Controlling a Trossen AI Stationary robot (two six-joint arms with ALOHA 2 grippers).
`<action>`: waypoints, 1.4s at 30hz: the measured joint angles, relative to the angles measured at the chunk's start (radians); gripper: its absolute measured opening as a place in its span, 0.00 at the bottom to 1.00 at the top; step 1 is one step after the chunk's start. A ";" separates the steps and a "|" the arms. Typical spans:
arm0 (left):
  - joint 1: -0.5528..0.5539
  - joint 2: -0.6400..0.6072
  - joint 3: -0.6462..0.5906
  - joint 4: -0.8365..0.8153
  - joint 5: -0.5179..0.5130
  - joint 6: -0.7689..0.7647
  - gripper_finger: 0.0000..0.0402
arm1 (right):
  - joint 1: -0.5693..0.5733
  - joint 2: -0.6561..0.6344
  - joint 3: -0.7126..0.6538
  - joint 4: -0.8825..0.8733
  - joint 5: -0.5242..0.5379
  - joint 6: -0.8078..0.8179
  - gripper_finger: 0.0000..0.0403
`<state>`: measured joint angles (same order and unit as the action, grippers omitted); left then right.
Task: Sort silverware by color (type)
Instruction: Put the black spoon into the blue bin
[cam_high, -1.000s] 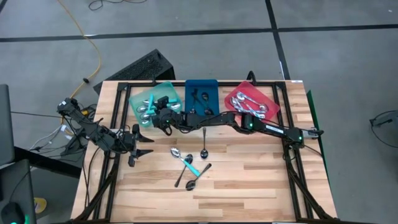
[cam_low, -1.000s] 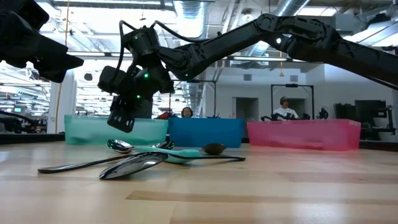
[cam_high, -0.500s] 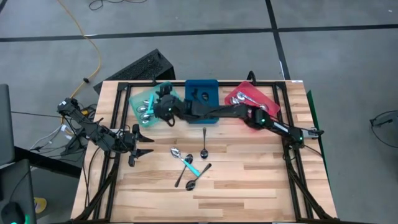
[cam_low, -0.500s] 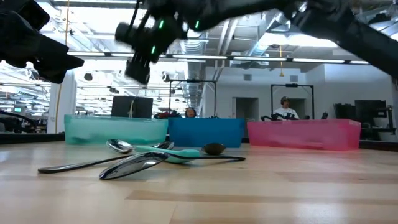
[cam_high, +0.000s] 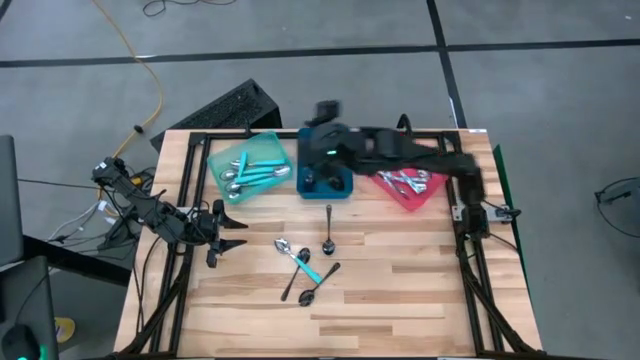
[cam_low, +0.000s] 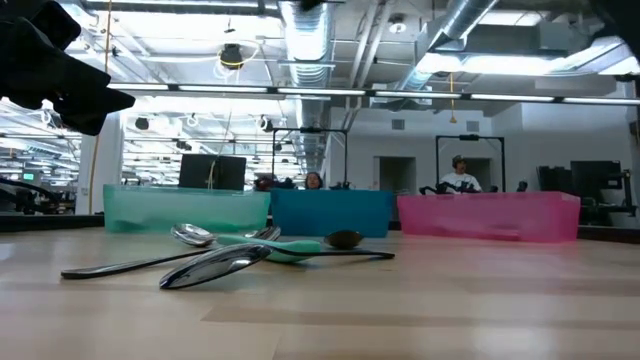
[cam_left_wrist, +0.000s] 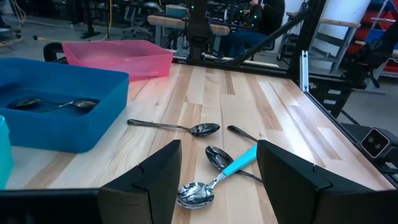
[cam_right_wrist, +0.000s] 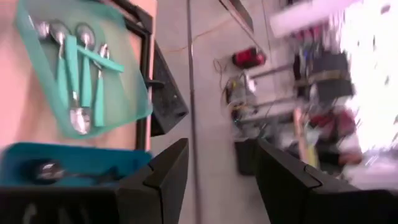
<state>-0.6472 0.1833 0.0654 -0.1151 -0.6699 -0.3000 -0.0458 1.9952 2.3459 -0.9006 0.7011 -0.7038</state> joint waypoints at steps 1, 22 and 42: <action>0.000 0.000 0.000 0.000 0.000 0.000 0.48 | 0.005 -0.033 0.000 -0.047 0.004 0.073 0.50; 0.000 0.004 0.000 0.000 -0.023 -0.019 0.48 | 0.188 -0.287 -0.193 -0.639 -0.332 1.161 0.50; 0.000 0.035 0.000 0.000 -0.025 -0.036 0.48 | 0.367 0.043 -0.614 0.061 -0.297 1.398 0.50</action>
<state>-0.6474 0.2181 0.0654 -0.1154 -0.6948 -0.3356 0.3215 2.0382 1.7319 -0.8400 0.4045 0.6943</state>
